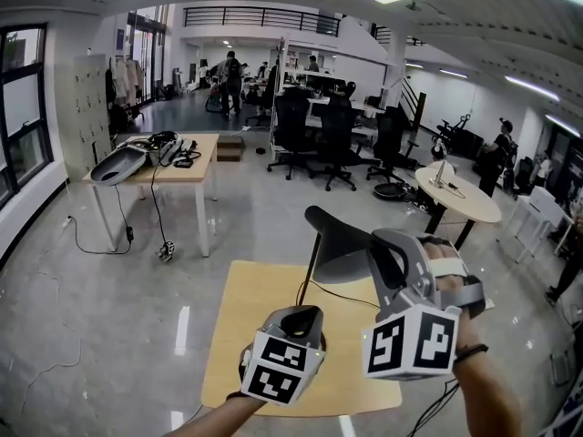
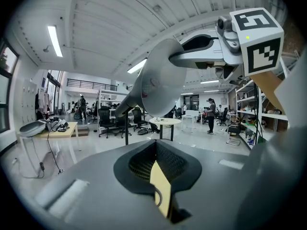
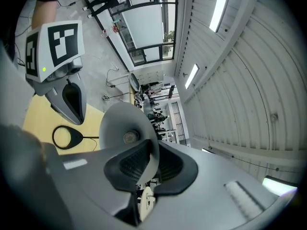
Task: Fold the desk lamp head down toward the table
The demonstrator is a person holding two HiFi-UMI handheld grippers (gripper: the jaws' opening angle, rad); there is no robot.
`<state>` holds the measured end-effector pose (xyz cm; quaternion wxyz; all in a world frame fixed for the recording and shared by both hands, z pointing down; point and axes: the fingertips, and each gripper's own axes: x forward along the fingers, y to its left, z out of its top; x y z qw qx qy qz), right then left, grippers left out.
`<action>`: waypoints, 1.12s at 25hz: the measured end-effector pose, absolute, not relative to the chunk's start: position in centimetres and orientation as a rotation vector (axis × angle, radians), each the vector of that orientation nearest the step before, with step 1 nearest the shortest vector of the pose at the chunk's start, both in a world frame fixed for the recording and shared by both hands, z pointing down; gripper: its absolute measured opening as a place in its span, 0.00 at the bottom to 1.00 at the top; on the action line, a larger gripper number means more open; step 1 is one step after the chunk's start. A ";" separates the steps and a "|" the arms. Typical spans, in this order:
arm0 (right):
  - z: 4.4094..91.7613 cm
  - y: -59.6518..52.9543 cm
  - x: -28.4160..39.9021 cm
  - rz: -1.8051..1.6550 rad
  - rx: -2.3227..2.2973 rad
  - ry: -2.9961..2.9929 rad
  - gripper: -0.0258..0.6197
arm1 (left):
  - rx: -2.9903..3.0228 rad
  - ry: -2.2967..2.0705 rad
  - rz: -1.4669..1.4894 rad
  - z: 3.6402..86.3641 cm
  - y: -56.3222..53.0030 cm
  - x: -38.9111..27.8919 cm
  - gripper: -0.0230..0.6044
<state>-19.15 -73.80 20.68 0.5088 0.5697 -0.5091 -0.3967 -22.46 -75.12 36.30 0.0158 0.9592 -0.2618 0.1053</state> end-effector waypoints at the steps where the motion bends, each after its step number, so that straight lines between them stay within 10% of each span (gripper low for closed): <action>1: 20.8 -73.3 -18.5 -0.963 1.373 -1.226 0.10 | 2.982 -0.815 0.330 36.3 -74.6 -21.6 0.07; 28: 29.1 -65.9 -9.7 -1.042 1.369 -1.292 0.06 | 2.876 -0.986 0.394 42.4 -68.1 -14.1 0.07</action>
